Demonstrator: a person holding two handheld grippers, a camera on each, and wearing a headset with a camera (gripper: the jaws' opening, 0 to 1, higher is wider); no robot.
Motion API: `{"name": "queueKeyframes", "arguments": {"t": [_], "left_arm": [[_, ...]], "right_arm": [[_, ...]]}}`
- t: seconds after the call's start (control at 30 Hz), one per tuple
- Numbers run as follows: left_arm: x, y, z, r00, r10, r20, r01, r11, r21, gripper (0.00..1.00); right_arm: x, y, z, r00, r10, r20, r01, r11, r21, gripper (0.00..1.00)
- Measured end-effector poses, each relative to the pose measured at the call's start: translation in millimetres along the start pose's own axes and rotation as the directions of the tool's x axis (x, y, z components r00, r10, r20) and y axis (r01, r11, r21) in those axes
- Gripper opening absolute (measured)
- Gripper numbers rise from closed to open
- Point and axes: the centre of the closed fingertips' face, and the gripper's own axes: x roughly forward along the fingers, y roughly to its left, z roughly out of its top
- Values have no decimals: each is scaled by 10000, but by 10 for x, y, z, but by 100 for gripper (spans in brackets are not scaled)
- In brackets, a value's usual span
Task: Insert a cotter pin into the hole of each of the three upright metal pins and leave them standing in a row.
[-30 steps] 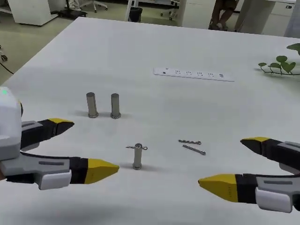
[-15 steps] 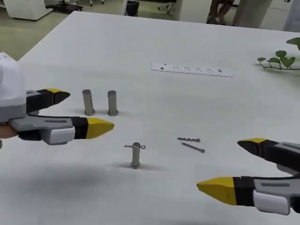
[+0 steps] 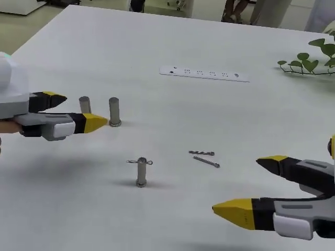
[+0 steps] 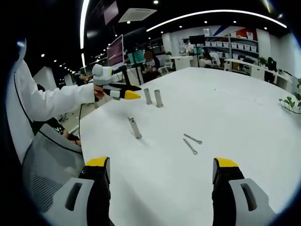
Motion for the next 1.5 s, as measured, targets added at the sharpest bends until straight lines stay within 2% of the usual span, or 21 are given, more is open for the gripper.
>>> {"name": "queueKeyframes", "arguments": {"t": [0.1, 0.2, 0.33, 0.47, 0.5, 0.57, 0.63, 0.9, 0.97, 1.07, 1.17, 1.3, 1.5], "left_arm": [[51, 67, -41, 9997, 207, -121, -206, 9998, 73, 58], [100, 121, -63, 9996, 275, -79, -276, 9995, -133, 52], [190, 197, -91, 9989, 451, -109, -453, 9987, -213, 48], [267, 210, -166, 9976, 529, -454, -518, 9983, 259, 43], [293, 214, -176, 9975, 540, -461, -531, 9984, 207, 41], [324, 232, -179, 9975, 589, -381, -587, 9982, 74, 39], [346, 251, -184, 9965, 732, -411, -718, 9968, 343, 34], [365, 299, -115, 9961, 880, -38, -879, 9959, 200, 16], [358, 307, -120, 9969, 783, -25, -783, 9969, -21, 11], [350, 278, -113, 9984, 554, 62, -555, 9983, 192, 11], [336, 280, -112, 9986, 523, 57, -525, 9978, 404, 10], [332, 278, -108, 9989, 465, 75, -467, 9986, 265, 10], [327, 291, -105, 9972, 748, 30, -748, 9967, 320, 10]], "right_arm": [[3, -5, 0, 10000, -13, -40, 13, 10000, -34, 88], [15, -9, -15, 9999, -7, -119, 7, 10000, -3, 87], [29, -23, -41, 9998, -22, -217, 23, 10000, 33, 87], [62, -46, -81, 9994, -50, -349, 57, 9998, 204, 87], [65, -43, -91, 9992, -55, -390, 63, 9998, 214, 86], [68, -33, -105, 9990, -37, -447, 47, 9997, 227, 86], [78, -21, -128, 9986, -10, -529, 19, 9998, 179, 85], [115, 33, -170, 9972, 90, -747, -88, 10000, 32, 82], [114, 38, -165, 9972, 93, -744, -93, 10000, 10, 82], [105, 35, -164, 9971, 76, -759, -77, 10000, -16, 81], [94, 32, -166, 9971, 52, -764, -50, 10000, 19, 81], [92, 34, -178, 9967, 28, -814, -28, 10000, 6, 80], [96, 58, -166, 9969, 111, -785, -115, 9999, -45, 79]]}}
